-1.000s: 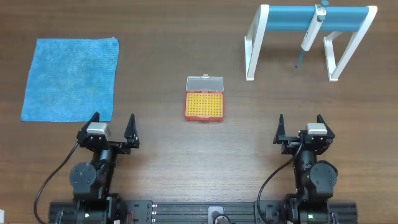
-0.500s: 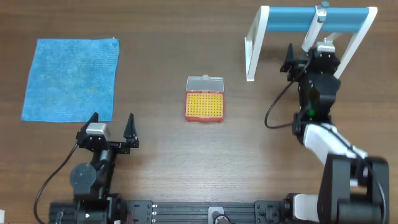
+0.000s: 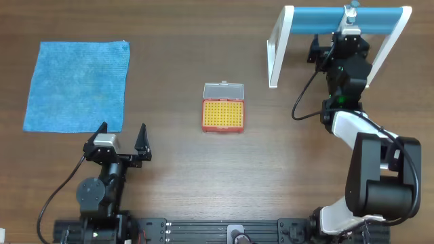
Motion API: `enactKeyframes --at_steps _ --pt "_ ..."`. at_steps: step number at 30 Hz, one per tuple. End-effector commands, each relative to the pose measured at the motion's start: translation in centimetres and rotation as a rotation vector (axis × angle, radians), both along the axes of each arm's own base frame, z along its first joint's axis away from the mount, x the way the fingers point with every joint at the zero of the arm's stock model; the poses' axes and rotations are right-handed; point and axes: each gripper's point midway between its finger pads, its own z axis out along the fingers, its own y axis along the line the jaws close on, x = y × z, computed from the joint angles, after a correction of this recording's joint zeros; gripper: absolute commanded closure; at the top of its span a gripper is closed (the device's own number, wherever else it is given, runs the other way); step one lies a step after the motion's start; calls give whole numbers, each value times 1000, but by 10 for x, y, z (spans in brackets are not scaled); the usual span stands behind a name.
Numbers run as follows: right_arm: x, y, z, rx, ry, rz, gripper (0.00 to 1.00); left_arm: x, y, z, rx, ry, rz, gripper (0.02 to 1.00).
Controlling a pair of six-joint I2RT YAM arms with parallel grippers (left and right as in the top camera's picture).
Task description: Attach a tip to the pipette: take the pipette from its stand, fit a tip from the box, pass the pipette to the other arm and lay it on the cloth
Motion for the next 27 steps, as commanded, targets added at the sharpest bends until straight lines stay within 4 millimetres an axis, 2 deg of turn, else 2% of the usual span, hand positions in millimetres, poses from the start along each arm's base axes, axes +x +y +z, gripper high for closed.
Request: enactKeyframes --at_steps 1,5,6,7,8,9,10,11,14,18,24,27 --pt "8 5 13 15 -37 28 7 0 1 -2 -8 6 5 20" --pt "8 -2 13 38 -39 -18 25 0 1 -2 -8 6 5 23" --pt "8 0 12 37 -37 -16 130 0 1 -2 -8 6 5 23" --pt "8 0 10 38 -30 -16 194 0 1 -2 -8 6 5 20" --pt "8 0 9 38 -26 -17 310 0 1 -2 -8 6 5 20" --pt "7 -2 7 38 -15 -25 476 0 1 -2 -8 6 5 20" --pt "7 -2 5 39 -10 -25 875 0 1 -2 -8 6 5 20" --pt "7 -1 5 39 -9 -25 919 0 1 -2 -8 6 5 20" --pt "7 -1 7 39 -13 -24 921 0 1 -2 -8 6 5 20" --pt "3 -1 28 34 -54 -23 921 0 1 -2 -8 6 5 20" --pt "1 0 37 33 -68 -23 921 0 1 -2 -8 6 5 23" --pt "-2 0 48 30 -93 -22 921 0 1 -2 -8 6 5 20"
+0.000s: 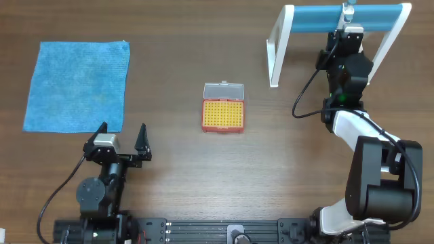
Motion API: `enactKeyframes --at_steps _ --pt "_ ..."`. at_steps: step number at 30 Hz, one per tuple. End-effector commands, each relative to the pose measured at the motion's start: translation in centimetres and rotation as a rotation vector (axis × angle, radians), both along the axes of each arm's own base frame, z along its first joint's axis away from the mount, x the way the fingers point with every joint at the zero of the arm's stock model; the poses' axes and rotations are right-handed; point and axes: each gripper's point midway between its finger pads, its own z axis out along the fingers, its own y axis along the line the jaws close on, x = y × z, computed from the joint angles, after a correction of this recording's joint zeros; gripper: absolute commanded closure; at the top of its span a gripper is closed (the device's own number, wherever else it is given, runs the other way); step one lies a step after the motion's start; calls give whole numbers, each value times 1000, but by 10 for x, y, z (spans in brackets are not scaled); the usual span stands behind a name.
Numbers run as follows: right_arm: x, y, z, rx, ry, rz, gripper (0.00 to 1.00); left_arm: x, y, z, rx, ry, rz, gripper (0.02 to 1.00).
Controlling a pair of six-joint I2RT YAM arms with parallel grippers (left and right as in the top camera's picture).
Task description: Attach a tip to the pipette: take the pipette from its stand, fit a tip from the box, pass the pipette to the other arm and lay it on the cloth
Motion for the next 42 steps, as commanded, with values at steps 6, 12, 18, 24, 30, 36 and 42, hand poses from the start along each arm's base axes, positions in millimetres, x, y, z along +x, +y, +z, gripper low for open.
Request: enactKeyframes --at_steps 6,12,18,24,30,36,42 --pt "-6 8 55 -12 -105 8 921 0 1 -2 -8 6 5 23" --pt "-47 99 103 -11 -279 244 919 0 1 -2 -8 6 5 20" --pt "-130 158 106 -34 -539 517 921 0 1 -2 -8 6 5 23" --pt "-142 244 68 29 -439 737 921 0 1 -2 -8 6 5 20" --pt "-141 278 29 129 -306 825 921 0 1 -2 -8 6 5 20" --pt "-148 314 10 194 -237 924 925 0 1 -2 -8 6 5 23" --pt "-151 326 -13 194 -177 947 921 0 1 -2 -8 6 5 20"
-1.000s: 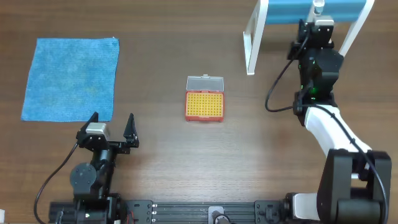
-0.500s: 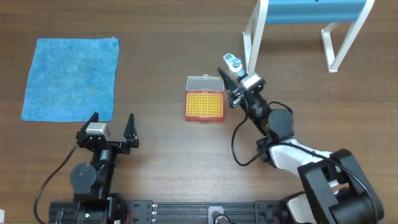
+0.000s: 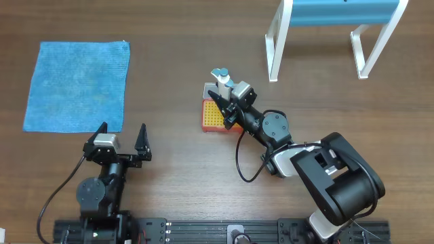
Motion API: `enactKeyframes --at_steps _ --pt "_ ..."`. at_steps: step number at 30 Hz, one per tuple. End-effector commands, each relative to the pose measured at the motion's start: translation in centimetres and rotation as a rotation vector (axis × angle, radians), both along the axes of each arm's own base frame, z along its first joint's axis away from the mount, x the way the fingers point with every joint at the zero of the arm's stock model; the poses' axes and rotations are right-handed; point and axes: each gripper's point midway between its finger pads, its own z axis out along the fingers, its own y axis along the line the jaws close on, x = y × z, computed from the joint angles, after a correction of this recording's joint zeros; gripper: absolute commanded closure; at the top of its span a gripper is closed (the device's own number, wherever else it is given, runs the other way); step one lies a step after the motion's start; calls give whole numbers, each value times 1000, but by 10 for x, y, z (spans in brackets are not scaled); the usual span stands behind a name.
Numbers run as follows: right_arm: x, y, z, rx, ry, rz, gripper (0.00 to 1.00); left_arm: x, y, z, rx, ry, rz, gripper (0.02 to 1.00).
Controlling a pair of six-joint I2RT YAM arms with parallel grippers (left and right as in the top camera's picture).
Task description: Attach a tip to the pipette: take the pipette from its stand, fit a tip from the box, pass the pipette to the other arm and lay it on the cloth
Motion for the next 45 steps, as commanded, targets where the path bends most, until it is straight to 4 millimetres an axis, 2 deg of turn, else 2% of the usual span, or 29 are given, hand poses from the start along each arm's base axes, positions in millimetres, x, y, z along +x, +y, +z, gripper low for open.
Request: enactKeyframes --at_steps 1,8,19,23,26,30,32,35,39,42,45 --pt "-1 8 0 13 4 25 921 0 1 -2 -8 4 5 23" --pt "6 12 -6 7 12 25 921 0 1 -2 -8 4 5 20" --pt "4 11 -17 -11 44 24 921 0 1 -2 -8 5 5 20" --pt "0 9 -34 -44 74 23 921 0 1 -2 -8 4 5 23" --pt "-1 8 -63 -103 93 22 919 0 1 -2 -8 4 5 23" --pt "-2 8 -79 -139 109 22 919 0 1 -2 -8 4 5 20" --pt "-3 7 -80 -141 112 22 921 0 1 -2 -8 4 5 20" --pt "3 9 -57 -109 59 18 915 0 1 -2 -8 4 5 23" --pt "3 8 2 -39 -64 11 917 0 1 -2 -8 4 5 23" --pt "5 3 56 25 -176 -6 921 0 1 -2 -8 4 5 20" --pt "-1 -1 95 59 -220 -6 921 0 1 -2 -8 4 5 20"
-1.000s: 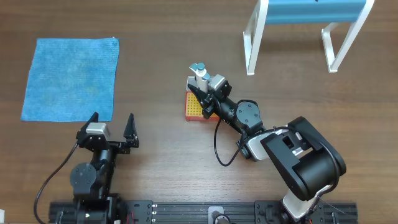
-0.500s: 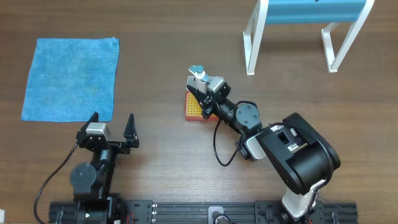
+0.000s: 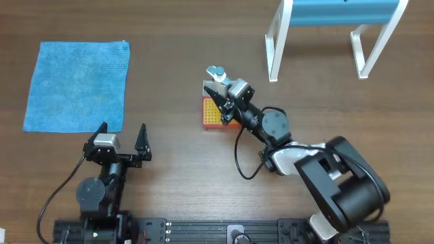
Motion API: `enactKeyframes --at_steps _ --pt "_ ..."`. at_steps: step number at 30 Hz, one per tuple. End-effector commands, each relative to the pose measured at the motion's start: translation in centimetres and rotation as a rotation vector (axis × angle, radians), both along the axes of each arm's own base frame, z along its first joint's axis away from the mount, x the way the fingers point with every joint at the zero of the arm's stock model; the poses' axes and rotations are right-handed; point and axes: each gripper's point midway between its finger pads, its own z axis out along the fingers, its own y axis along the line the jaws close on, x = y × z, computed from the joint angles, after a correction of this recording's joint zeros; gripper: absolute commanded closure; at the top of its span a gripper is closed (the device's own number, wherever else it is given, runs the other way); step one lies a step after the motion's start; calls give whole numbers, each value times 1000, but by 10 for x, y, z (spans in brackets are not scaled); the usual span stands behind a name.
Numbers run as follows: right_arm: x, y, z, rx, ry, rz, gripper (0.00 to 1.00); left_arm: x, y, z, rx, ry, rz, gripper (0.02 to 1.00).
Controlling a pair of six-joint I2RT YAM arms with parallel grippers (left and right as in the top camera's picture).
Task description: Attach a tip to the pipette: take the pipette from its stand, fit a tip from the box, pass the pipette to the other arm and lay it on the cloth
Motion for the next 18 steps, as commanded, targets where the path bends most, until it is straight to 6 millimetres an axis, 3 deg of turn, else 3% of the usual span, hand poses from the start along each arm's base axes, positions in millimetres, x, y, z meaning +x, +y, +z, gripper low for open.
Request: enactKeyframes --at_steps 1,3,4,5,6,9,15,16,17,18 --pt "-3 -6 62 33 -69 -9 921 0 1 -2 -8 4 5 20" --pt "-7 -8 85 -48 71 -9 921 0 1 -2 -8 4 5 20" --pt "-20 -11 90 -158 260 -3 921 0 1 -2 -8 4 5 23" --pt "-30 -10 80 -234 401 9 921 0 1 -2 -8 4 5 20" --pt "-36 -5 78 -197 470 36 919 0 1 -2 -8 4 5 20" --pt "-48 9 100 -84 493 148 921 0 1 -2 -8 4 5 23" --pt "-67 21 105 55 693 283 917 0 1 0 -8 -3 4 20" --pt "-67 20 105 76 723 282 921 -1 -9 9 -60 -35 -53 23" --pt "-67 20 105 77 726 281 921 -14 -55 32 -362 -48 -331 20" --pt "-66 20 105 78 725 280 925 -25 -75 44 -649 24 -464 20"
